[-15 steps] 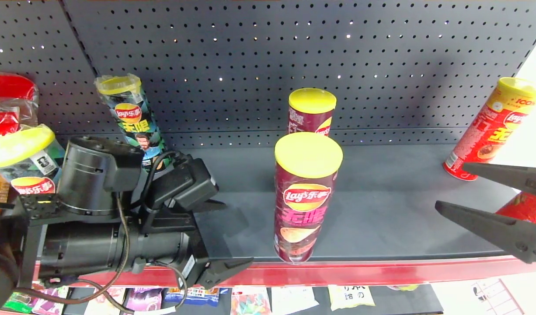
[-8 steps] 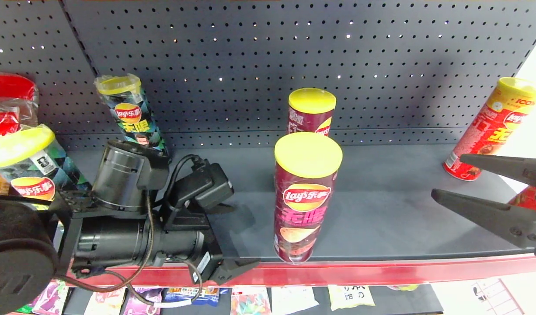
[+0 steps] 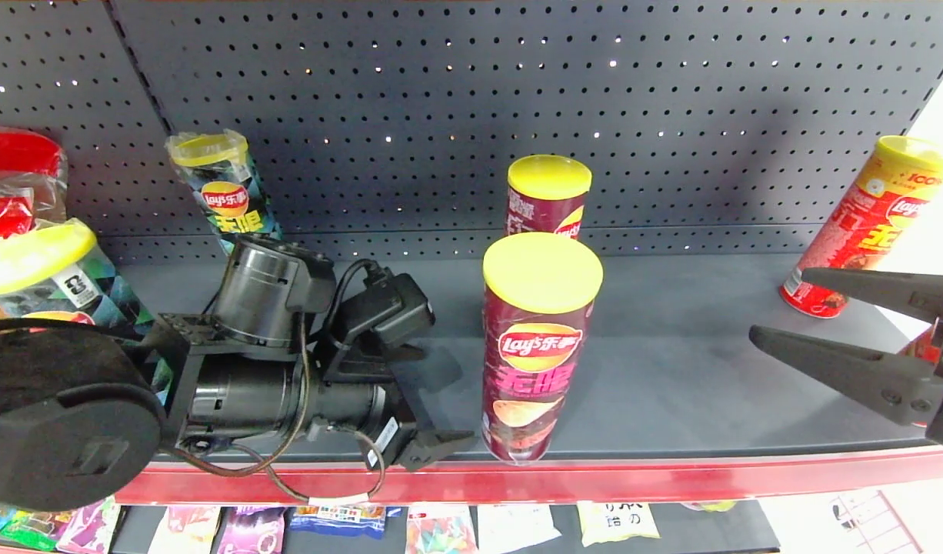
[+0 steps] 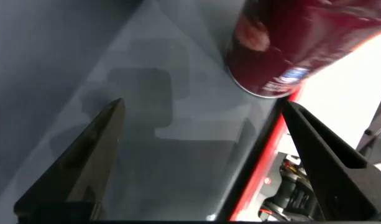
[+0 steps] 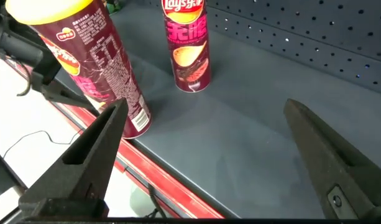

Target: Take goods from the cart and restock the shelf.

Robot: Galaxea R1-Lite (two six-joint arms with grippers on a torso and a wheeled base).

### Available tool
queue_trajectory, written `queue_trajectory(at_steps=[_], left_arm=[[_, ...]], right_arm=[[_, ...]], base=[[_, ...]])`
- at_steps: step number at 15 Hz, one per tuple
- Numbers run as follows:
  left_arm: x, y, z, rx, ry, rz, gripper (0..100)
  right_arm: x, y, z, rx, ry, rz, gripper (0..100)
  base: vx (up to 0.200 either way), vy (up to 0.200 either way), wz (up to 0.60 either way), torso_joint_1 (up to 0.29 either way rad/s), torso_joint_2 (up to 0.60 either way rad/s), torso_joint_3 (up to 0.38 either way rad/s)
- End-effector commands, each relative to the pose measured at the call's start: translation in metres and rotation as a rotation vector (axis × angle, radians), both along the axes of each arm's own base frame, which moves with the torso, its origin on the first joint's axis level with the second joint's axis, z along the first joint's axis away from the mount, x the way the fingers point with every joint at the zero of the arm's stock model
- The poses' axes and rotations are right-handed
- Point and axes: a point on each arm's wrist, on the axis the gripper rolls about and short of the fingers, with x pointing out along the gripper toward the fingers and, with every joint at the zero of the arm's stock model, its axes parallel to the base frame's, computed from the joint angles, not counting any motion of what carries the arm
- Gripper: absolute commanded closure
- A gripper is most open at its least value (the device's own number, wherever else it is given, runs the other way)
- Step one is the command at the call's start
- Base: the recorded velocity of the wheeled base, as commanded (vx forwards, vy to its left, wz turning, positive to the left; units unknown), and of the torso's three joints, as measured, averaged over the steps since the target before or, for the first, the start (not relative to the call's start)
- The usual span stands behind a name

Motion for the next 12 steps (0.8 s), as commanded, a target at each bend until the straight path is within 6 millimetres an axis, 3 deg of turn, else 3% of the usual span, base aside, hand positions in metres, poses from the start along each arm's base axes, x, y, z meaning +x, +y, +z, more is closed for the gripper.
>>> queue_trajectory(at_steps=[1, 12], left_arm=[[0.003, -0.002, -0.002, 0.003, 0.007, 0.0, 0], [0.013, -0.013, 0.003, -0.012, -0.014, -0.007, 0]], right_arm=[[0.001, 0.001, -0.001, -0.003, 0.004, 0.001, 0], [0.002, 0.001, -0.001, -0.002, 0.006, 0.0, 0]], base=[[0.0, 0.0, 0.0, 0.0, 0.0, 0.0], [0.0, 0.0, 0.0, 0.0, 0.0, 0.0]])
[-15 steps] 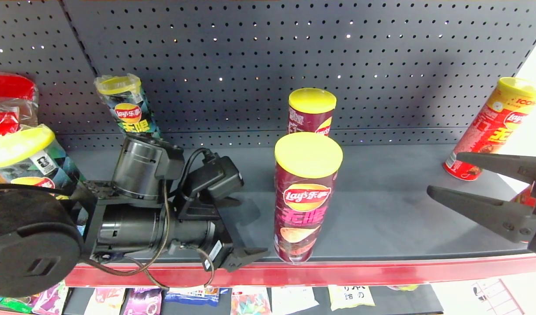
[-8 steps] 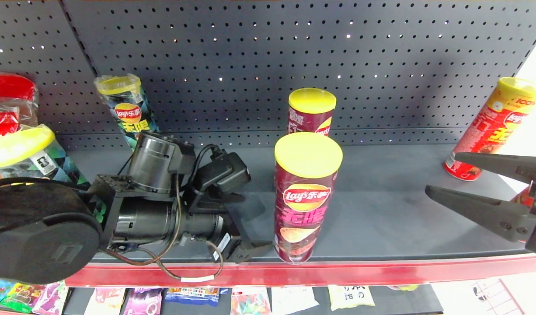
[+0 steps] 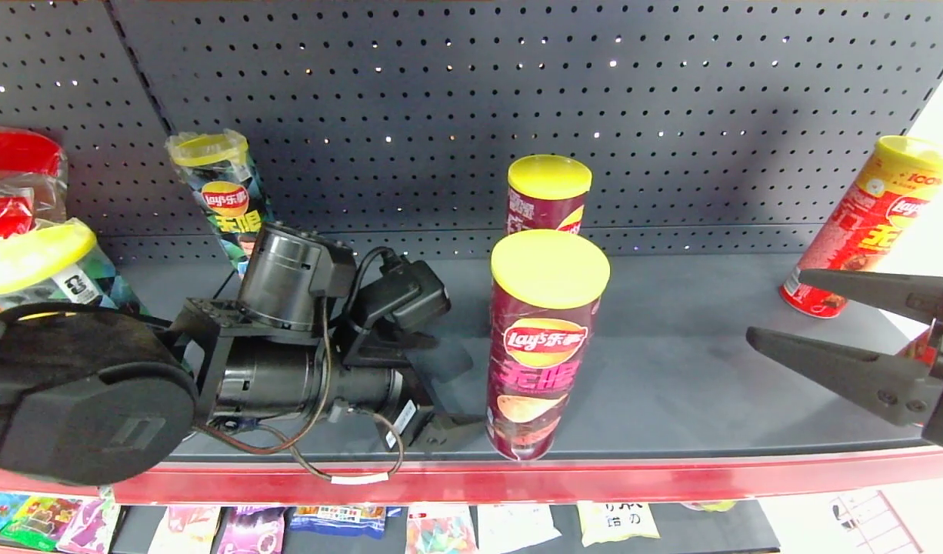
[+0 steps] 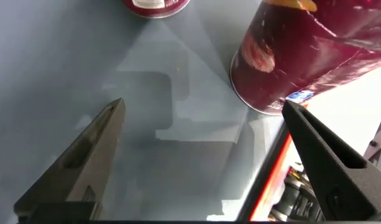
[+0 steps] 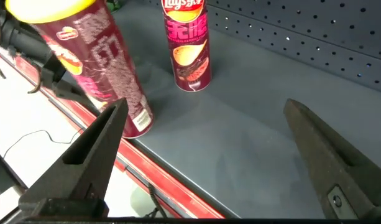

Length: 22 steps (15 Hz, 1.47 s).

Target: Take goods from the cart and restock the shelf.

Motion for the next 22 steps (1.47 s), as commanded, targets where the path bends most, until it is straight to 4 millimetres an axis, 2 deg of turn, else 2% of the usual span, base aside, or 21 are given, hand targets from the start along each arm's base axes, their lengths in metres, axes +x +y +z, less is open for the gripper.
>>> queue_trajectory(at_steps=[1, 14, 22], left_arm=[[0.002, -0.002, -0.001, 0.0, 0.001, -0.002, 0], [0.009, -0.008, 0.0, -0.004, -0.006, -0.003, 0], [0.006, -0.013, 0.0, -0.005, -0.005, -0.023, 0]], right_arm=[[0.001, 0.0, 0.0, -0.001, 0.001, 0.0, 0], [0.002, 0.001, -0.001, -0.003, 0.007, 0.002, 0], [0.004, 0.002, -0.002, -0.007, 0.012, 0.002, 0]], base=[[0.0, 0.0, 0.0, 0.0, 0.0, 0.0], [0.0, 0.0, 0.0, 0.0, 0.0, 0.0], [0.0, 0.0, 0.0, 0.0, 0.0, 0.0]])
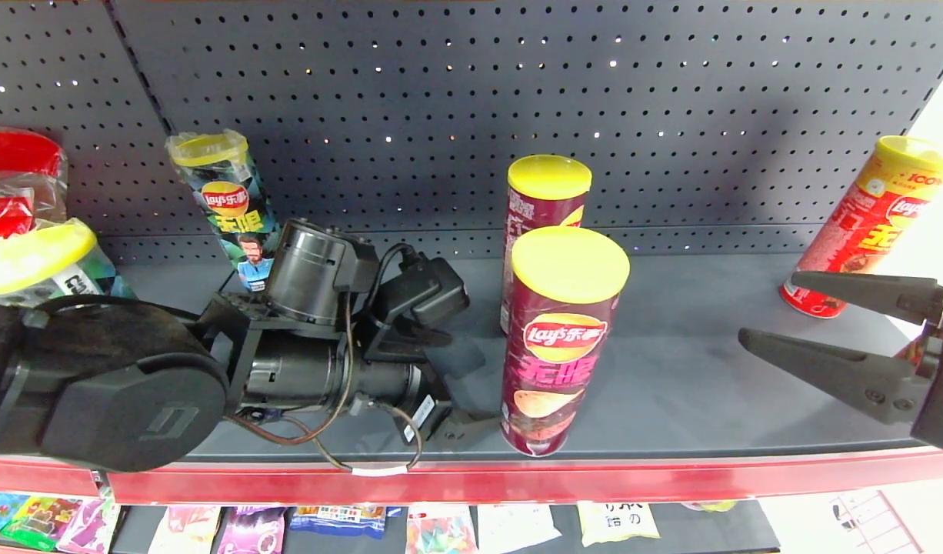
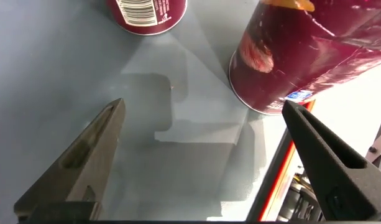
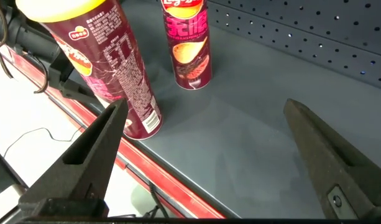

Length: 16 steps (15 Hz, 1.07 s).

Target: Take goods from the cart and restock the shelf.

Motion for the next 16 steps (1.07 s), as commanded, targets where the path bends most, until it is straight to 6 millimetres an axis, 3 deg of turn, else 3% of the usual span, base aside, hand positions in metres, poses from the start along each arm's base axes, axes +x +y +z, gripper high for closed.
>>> queue_trajectory(at_steps=[1, 3, 6, 10, 11, 13, 16], left_arm=[[0.0, 0.0, 0.0, -0.002, 0.0, 0.0, 0], [0.0, 0.001, 0.0, -0.001, 0.001, 0.001, 0], [-0.018, 0.023, 0.012, -0.019, -0.019, 0.029, 0], [-0.079, 0.068, 0.027, -0.06, -0.072, 0.044, 0], [-0.079, 0.068, 0.027, -0.06, -0.072, 0.044, 0], [-0.12, 0.1, 0.042, -0.077, -0.126, 0.087, 0], [-0.164, 0.135, 0.049, -0.106, -0.119, 0.187, 0]], right_arm=[[0.0, 0.0, 0.0, -0.001, 0.001, 0.001, 0], [0.0, 0.0, -0.001, -0.002, 0.002, 0.001, 0], [-0.001, -0.001, -0.002, -0.004, 0.005, 0.001, 0], [-0.007, -0.003, -0.01, -0.013, 0.019, 0.009, 0], [-0.007, -0.003, -0.01, -0.013, 0.019, 0.009, 0], [-0.021, -0.011, -0.024, -0.025, 0.031, 0.01, 0], [-0.045, -0.025, -0.042, -0.023, 0.02, 0.003, 0]], base=[[0.0, 0.0, 0.0, 0.0, 0.0, 0.0], [0.0, 0.0, 0.0, 0.0, 0.0, 0.0], [0.0, 0.0, 0.0, 0.0, 0.0, 0.0], [0.0, 0.0, 0.0, 0.0, 0.0, 0.0], [0.0, 0.0, 0.0, 0.0, 0.0, 0.0], [0.0, 0.0, 0.0, 0.0, 0.0, 0.0], [0.0, 0.0, 0.0, 0.0, 0.0, 0.0]])
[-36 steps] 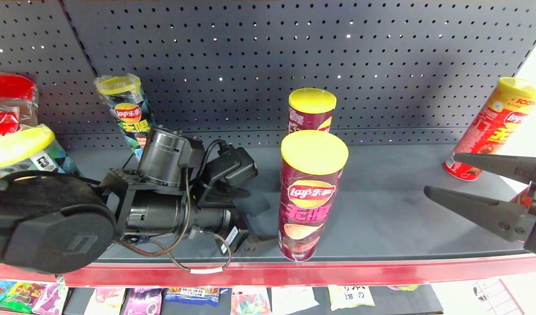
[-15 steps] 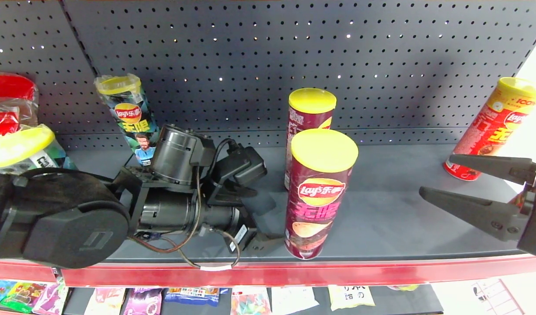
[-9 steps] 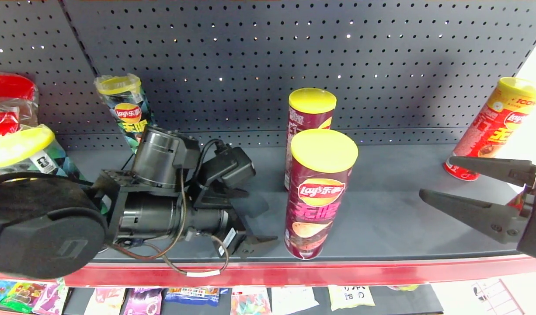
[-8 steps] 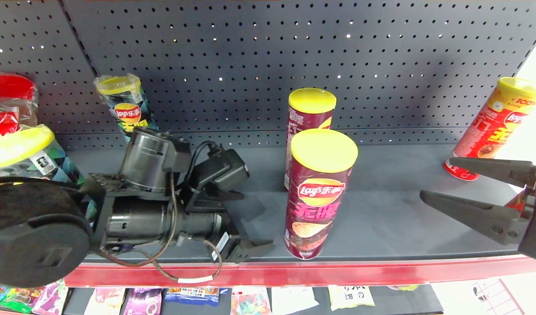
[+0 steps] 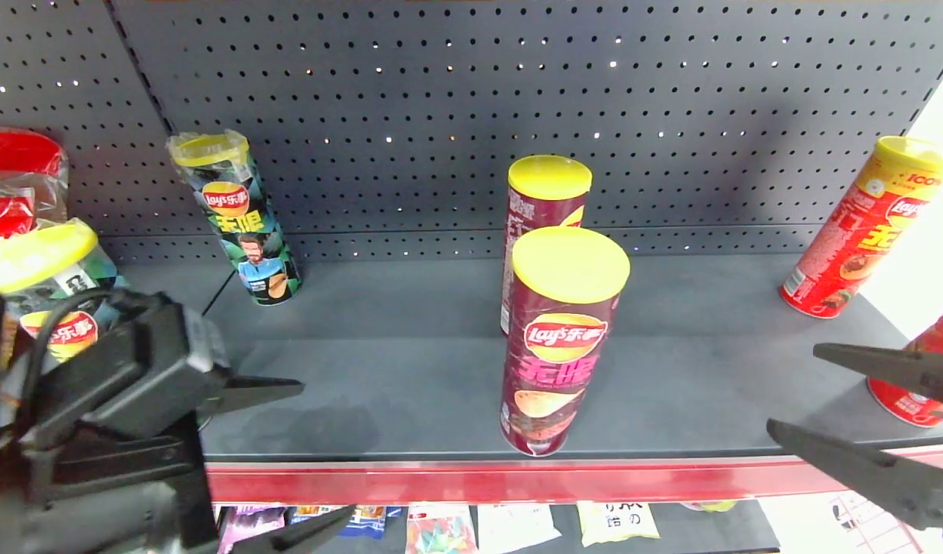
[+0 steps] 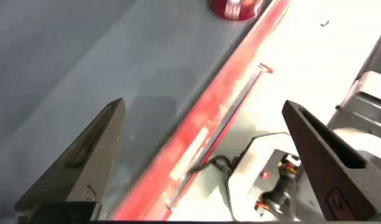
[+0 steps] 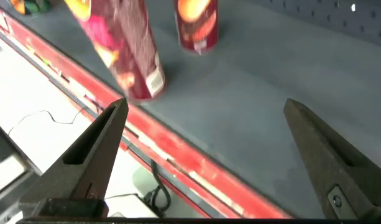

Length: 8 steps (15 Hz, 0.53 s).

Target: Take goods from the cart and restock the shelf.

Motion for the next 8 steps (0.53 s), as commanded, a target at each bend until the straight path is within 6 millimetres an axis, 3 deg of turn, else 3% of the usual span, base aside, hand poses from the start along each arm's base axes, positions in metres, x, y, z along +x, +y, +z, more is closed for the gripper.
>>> queue_trajectory(at_steps=[1, 4, 6, 7, 8], left_arm=[[-0.061, 0.048, 0.01, -0.069, -0.068, 0.115, 0], [-0.107, 0.088, 0.006, -0.117, -0.099, 0.358, 0], [-0.12, 0.098, 0.003, -0.158, -0.124, 0.499, 0], [-0.133, 0.102, -0.002, -0.191, -0.134, 0.696, 0], [-0.141, 0.102, -0.008, -0.186, -0.116, 0.827, 0]], right_arm=[[-0.028, -0.018, -0.011, 0.016, -0.05, -0.037, 0], [-0.073, -0.046, -0.011, 0.0, -0.037, -0.138, 0], [-0.103, -0.06, -0.019, -0.01, -0.021, -0.188, 0], [-0.132, -0.071, -0.029, -0.025, 0.012, -0.259, 0], [-0.144, -0.073, -0.034, -0.023, 0.033, -0.312, 0]], base=[[0.0, 0.0, 0.0, 0.0, 0.0, 0.0], [0.0, 0.0, 0.0, 0.0, 0.0, 0.0], [0.0, 0.0, 0.0, 0.0, 0.0, 0.0], [0.0, 0.0, 0.0, 0.0, 0.0, 0.0], [0.0, 0.0, 0.0, 0.0, 0.0, 0.0]])
